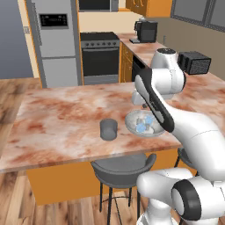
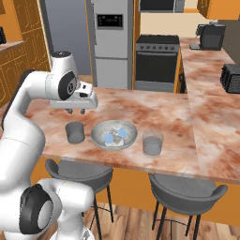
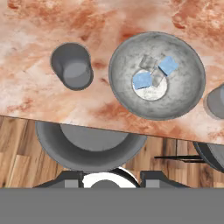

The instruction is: There are four ice cubes in the ice bowl. Place two ice cubes in each glass of water.

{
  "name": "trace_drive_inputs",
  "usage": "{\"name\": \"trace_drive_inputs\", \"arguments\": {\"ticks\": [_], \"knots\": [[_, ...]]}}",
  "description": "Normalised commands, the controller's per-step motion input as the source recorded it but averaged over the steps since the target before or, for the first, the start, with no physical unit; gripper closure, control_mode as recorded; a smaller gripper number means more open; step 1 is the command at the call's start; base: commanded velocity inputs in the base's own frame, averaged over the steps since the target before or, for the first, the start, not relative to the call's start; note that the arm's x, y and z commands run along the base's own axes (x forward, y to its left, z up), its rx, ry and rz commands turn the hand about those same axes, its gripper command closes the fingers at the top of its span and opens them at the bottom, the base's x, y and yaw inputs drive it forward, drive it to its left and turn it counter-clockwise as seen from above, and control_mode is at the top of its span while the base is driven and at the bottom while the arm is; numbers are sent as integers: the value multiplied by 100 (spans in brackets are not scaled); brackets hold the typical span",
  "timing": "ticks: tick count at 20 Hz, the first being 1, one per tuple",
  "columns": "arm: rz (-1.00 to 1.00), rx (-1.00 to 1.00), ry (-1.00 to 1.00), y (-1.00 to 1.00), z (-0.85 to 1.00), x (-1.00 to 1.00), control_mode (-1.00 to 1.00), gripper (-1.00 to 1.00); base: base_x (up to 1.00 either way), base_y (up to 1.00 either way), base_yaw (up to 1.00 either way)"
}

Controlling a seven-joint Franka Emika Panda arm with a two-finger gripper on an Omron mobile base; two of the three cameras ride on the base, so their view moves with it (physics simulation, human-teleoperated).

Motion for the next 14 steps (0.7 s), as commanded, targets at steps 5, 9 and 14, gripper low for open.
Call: {"name": "trace_drive_inputs", "arguments": {"ticks": [5, 9, 14], "knots": [[-9, 3, 3, -27, -7, 3, -100, -100, 0, 0, 0], [-15, 2, 20, -49, -20, 62, -100, -100, 0, 0, 0], [-19, 0, 33, -6, -34, 100, -100, -100, 0, 0, 0]]}}
